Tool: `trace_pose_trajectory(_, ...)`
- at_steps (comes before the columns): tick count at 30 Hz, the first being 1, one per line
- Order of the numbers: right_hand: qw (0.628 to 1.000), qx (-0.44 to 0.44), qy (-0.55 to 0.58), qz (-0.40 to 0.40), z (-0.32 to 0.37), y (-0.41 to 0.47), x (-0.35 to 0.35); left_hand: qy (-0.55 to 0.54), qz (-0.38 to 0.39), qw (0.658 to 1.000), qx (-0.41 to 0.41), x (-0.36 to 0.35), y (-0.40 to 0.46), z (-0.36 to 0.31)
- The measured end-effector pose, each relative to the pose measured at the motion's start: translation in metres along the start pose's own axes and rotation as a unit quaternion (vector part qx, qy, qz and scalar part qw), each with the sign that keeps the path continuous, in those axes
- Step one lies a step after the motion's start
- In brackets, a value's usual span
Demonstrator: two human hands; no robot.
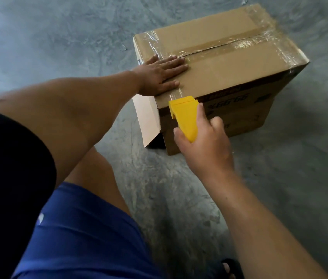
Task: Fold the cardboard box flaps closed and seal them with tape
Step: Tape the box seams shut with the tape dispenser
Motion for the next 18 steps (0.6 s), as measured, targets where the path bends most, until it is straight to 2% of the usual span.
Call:
trace_pose_trajectory(5,1.0,0.002,-0.008,-0.005,-0.007,-0.005,-0.006,0.003,-0.001,1.0,0.004,-0.002,0.002,-0.006)
trace_pose_trajectory(11,1.0,-0.002,-0.003,0.002,-0.012,-0.003,-0.008,0.001,-0.031,0.997,0.07,-0.016,0.003,-0.041)
trace_pose_trajectory(18,1.0,0.0,-0.023,0.013,-0.033,-0.034,-0.012,0.008,-0.023,0.995,0.092,-0.021,0.006,-0.033)
Point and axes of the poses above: each hand's wrist, its own y-axis towards the middle knuckle, its own x-axis out of the back of the hand, z = x × y, the point moved 1 cm from there along y, towards the middle knuckle, and after that the axes turned 8 degrees about -y, right-handed, at the moved point
